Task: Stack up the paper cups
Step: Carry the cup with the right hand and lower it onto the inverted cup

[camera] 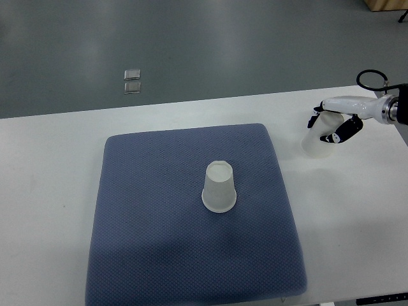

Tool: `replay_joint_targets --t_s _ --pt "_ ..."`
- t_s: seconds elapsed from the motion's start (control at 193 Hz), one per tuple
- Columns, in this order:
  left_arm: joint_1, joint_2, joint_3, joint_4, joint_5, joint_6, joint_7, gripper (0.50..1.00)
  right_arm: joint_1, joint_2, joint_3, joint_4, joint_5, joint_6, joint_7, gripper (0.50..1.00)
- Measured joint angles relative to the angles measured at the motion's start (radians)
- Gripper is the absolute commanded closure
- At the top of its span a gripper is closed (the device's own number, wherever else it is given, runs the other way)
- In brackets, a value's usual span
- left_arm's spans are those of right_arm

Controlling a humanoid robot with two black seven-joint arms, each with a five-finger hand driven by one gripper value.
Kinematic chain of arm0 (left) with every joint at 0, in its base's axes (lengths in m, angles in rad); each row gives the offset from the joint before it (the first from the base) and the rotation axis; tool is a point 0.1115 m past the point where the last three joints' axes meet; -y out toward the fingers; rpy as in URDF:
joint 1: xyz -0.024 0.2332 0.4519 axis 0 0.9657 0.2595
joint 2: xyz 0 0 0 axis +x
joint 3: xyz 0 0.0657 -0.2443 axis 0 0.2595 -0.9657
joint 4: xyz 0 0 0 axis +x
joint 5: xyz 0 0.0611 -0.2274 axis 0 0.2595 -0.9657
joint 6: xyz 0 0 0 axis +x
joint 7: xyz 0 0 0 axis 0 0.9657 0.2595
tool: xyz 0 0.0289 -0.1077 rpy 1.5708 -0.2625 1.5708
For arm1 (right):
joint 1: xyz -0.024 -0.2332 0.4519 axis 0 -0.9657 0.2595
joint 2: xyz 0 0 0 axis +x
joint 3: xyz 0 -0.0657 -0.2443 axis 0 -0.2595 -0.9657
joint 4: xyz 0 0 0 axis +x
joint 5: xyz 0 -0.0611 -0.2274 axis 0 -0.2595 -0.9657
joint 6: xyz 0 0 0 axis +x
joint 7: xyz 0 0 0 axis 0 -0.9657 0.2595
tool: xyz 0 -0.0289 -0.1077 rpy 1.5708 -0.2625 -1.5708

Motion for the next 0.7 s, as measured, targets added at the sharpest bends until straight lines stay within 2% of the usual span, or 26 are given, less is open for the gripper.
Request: replay_joint_targets --t_s 0.14,0.369,0.53,0.701 --pt "0.0 0.0 0.0 0.0 0.0 0.0 0.0 0.5 0.082 -0.041 0.011 0.096 0.006 0.055 0.029 0.906" --pt "0.0 0.0 0.0 0.0 0.0 0.0 0.0 0.5 0.176 -0.033 0.069 0.273 0.044 0.163 0.03 0.906" --pt "0.0 0.0 0.0 0.0 0.0 0.0 0.0 0.5 0.219 0.025 0.073 0.361 0.046 0.183 0.023 0.906" --pt "0.0 0.0 0.0 0.0 0.0 0.0 0.0 0.5 0.24 0.093 0.074 0.398 0.046 0.209 0.018 0.906"
